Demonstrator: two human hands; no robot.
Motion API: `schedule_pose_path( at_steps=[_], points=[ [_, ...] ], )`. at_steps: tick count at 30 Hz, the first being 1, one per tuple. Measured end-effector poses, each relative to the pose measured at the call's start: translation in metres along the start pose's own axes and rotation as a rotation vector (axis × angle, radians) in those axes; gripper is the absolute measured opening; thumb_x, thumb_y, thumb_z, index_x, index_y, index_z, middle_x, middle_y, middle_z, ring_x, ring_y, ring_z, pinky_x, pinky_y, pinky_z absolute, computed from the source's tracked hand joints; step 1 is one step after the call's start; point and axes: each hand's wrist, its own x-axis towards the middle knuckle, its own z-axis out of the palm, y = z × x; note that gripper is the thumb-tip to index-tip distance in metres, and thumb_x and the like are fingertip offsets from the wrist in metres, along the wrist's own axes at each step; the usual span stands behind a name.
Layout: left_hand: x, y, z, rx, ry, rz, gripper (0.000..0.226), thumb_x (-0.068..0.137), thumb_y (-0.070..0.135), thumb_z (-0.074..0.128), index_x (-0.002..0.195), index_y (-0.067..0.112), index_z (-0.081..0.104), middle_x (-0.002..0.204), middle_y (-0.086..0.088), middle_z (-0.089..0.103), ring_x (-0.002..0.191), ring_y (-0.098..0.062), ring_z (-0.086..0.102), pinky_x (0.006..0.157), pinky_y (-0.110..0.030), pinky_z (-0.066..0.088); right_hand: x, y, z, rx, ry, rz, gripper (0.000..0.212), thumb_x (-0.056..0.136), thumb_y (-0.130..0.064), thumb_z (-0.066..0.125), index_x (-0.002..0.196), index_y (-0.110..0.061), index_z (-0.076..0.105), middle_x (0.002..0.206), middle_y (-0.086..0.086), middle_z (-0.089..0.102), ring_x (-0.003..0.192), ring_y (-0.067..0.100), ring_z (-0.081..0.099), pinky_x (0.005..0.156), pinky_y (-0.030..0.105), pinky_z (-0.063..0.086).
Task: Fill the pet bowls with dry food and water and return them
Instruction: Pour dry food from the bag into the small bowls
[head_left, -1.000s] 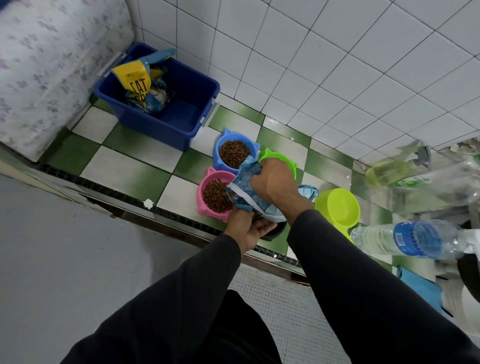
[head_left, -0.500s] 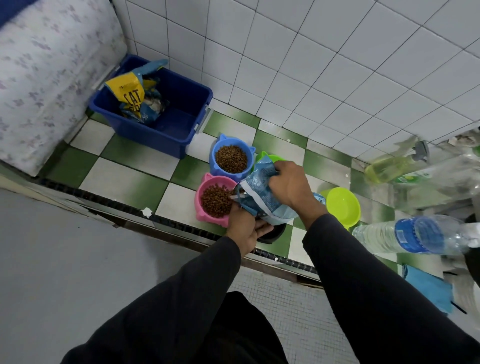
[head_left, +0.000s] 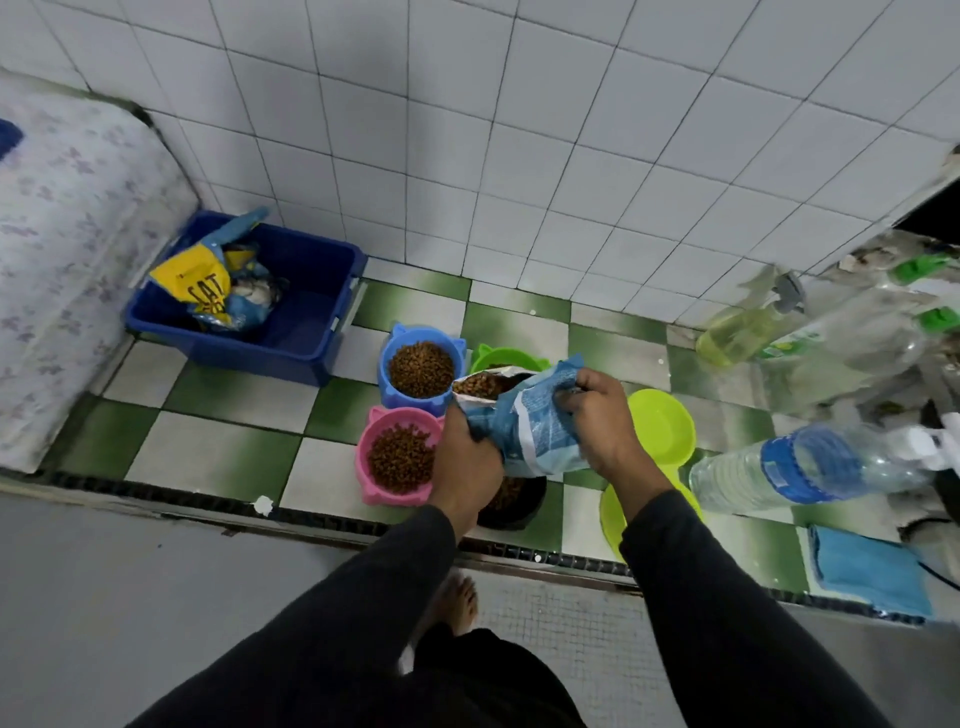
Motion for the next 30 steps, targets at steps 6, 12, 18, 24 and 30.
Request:
schedule_pose_path(
  at_steps=[6,12,18,24,30],
  points=[
    [-0.002,0.034,-0.005,0.148,-0.054,0.155,0.058,0.099,-0.003,0.051,0.146,0.030,0.039,0.131,0.003,0.065,0.116,-0.012,0.066,0.091,-0.034,0.060,0.000,-0.004,-0.012,0.441,-0.019,0.130,0.027,0.085,0.020,0.047,0.089,0.001,0.066,0.076,0.012,0.074,0.069,0.028,0.071,0.064,0.037,0.060],
    [0.002,0.074,-0.020,0.104,-0.257,0.148,0.040,0.102,-0.001,0.051,0.132,0.026,0.054,0.128,-0.002,0.069,0.114,-0.019,0.070,0.090,-0.041,0.062,0.006,-0.003,-0.024,0.734,-0.118,0.196,0.034,0.081,0.012,0.049,0.110,0.004,0.066,0.106,0.021,0.072,0.095,0.035,0.069,0.088,0.048,0.057],
    [0.011,0.108,-0.026,0.138,-0.332,0.343,0.021,0.103,0.000,0.052,0.101,0.021,0.055,0.123,-0.012,0.068,0.112,-0.026,0.071,0.084,-0.043,0.063,0.018,-0.009,-0.033,0.906,-0.208,0.208,0.041,0.075,0.001,0.053,0.112,0.002,0.072,0.117,0.023,0.068,0.107,0.039,0.064,0.103,0.056,0.046],
    [0.031,0.115,-0.017,0.133,-0.199,0.339,0.007,0.102,0.006,0.058,0.104,0.000,0.060,0.109,-0.012,0.074,0.104,-0.027,0.073,0.080,-0.045,0.064,0.026,-0.023,-0.037,0.832,-0.256,0.132,0.040,0.076,0.002,0.053,0.115,0.001,0.064,0.103,0.018,0.072,0.092,0.032,0.069,0.097,0.053,0.049],
    [0.041,0.124,-0.015,-0.006,-0.106,0.292,0.013,0.098,0.003,0.063,0.109,-0.001,0.066,0.108,-0.014,0.076,0.099,-0.024,0.074,0.079,-0.036,0.064,0.040,-0.038,-0.050,0.590,-0.196,0.026,0.025,0.092,0.013,0.050,0.105,0.000,0.067,0.096,0.013,0.074,0.086,0.027,0.071,0.085,0.045,0.058]
  ],
)
